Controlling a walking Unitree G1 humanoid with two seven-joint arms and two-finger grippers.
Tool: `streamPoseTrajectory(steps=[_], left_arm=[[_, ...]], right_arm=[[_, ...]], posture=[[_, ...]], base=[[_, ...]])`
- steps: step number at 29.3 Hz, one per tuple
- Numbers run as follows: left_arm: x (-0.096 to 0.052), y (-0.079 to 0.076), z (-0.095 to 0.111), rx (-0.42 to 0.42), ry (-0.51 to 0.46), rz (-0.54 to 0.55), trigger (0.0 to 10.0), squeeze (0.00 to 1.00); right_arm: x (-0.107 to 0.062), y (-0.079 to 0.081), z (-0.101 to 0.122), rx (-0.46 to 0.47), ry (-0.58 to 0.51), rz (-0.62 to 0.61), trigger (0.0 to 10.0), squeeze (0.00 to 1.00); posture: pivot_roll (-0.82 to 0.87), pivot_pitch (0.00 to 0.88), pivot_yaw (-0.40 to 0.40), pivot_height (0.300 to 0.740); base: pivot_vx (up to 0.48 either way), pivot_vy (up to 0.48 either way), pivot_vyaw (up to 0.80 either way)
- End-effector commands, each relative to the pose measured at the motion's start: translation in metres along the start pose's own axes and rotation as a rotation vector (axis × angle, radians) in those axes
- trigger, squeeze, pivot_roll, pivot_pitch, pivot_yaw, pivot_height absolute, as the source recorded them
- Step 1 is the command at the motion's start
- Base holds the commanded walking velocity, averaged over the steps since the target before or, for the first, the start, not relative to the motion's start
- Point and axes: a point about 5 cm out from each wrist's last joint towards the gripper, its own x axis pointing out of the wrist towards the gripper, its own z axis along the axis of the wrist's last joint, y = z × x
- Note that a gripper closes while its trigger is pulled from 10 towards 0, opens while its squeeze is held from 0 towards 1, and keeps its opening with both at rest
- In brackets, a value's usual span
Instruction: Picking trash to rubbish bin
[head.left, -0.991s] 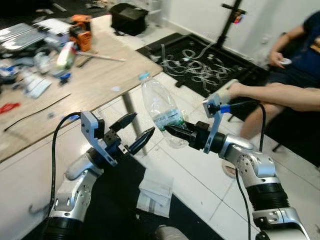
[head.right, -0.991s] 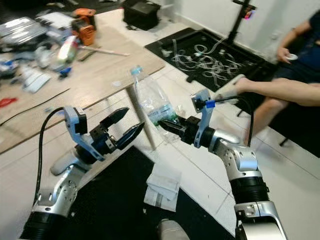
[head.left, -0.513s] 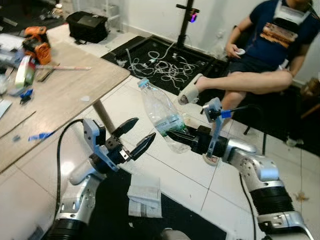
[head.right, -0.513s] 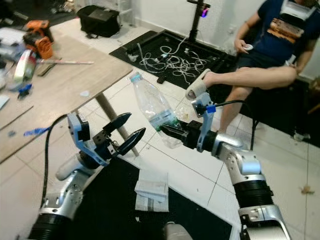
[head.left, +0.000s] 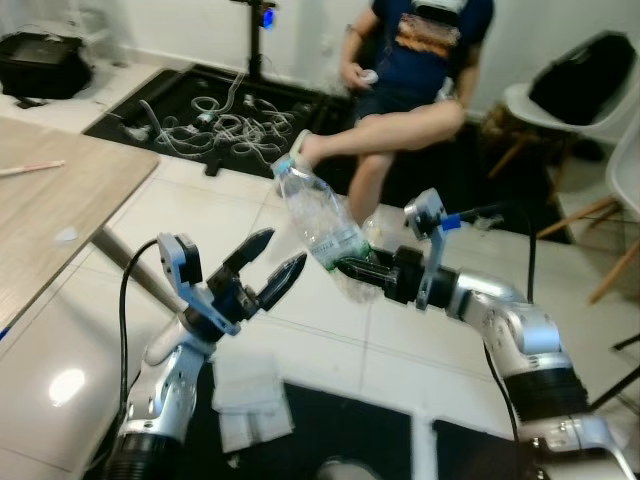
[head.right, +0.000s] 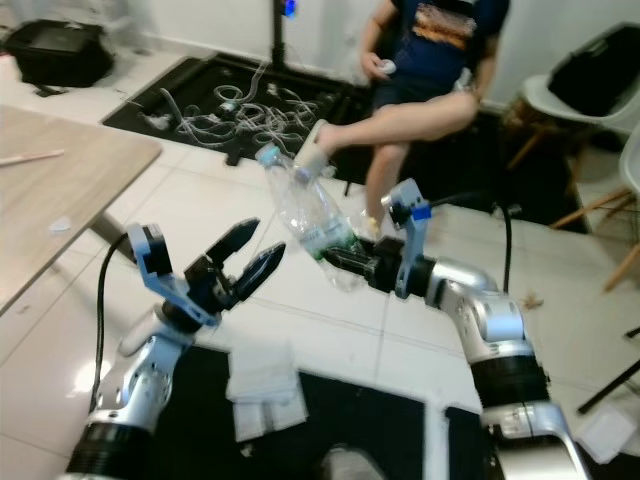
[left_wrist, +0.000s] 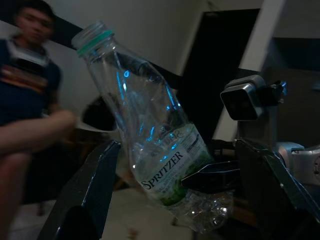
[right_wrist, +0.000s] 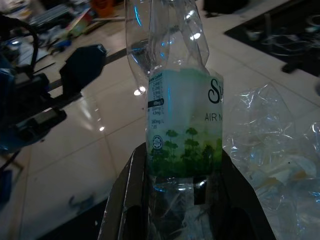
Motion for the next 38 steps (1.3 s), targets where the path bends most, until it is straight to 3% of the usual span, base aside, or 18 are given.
streamPoseTrajectory(steps=[1,38], left_arm=[[-0.0002,0.0000,-0.0025,-0.019,0.005,-0.002,10.0,0.00],[-0.0003,0.0011,-0.0032,-0.011,0.008,-0.003,10.0,0.00]], right_arm=[[-0.0011,-0.0007,-0.0016,-0.001,0.005,-0.003,10.0,0.00],[-0.0005,-0.0007,-0.0024,-0.017,0.017,-0.004,10.0,0.00]], posture=[[0.01,0.000,-0.070,0.740],[0.01,0.000,-0.069,0.740]], base=[[0.000,0.000,-0.78],[0.000,0.000,-0.79]])
